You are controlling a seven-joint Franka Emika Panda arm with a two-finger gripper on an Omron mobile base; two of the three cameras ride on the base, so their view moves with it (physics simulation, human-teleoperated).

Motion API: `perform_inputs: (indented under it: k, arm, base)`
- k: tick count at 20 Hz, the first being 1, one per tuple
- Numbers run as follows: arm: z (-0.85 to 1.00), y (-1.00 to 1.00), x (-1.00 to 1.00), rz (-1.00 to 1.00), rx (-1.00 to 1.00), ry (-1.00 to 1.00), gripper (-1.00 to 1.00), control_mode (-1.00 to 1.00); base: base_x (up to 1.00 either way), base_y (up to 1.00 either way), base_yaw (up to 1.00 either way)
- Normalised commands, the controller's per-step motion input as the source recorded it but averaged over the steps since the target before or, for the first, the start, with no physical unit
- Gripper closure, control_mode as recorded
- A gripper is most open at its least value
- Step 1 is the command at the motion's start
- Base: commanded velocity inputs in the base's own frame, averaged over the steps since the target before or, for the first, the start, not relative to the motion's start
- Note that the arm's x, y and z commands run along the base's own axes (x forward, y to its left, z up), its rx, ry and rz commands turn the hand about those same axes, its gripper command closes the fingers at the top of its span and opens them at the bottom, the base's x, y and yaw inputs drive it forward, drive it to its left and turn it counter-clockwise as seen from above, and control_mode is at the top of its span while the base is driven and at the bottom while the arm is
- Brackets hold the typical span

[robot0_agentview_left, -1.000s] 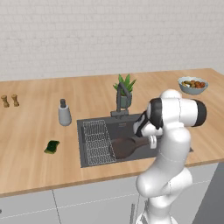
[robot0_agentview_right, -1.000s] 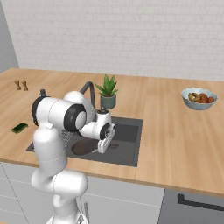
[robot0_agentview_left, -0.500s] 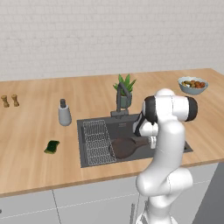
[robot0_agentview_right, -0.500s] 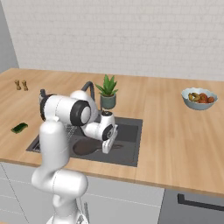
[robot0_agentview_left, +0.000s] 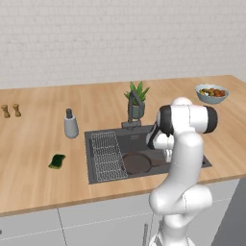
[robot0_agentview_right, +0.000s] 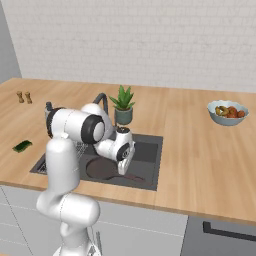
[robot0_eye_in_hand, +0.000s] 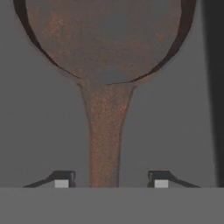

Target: Pick the pan and sponge and place them into the sink. Then turn on the water.

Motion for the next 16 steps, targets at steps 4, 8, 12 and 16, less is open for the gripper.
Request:
perform_inputs:
  k: [4, 8, 12, 16]
  arm:
    - [0.34, 0.00, -0.21, 0.01, 0.00, -0.13, -1.00, -1.00]
    - [0.90, 0.04, -0.52, 0.00, 0.00, -0.15, -1.00, -1.00]
    - [1.00, 0.12, -0.64, 0.00, 0.00, -0.16, -1.00, -1.00]
    - [1.00, 0.01, -0.64, 0.00, 0.00, -0.10, -1.00, -1.00]
  base:
    - [0.00, 0.00, 0.00]
    - [0.00, 0.00, 0.00]
    - [0.00, 0.00, 0.00]
    - [0.00, 0.00, 0.00]
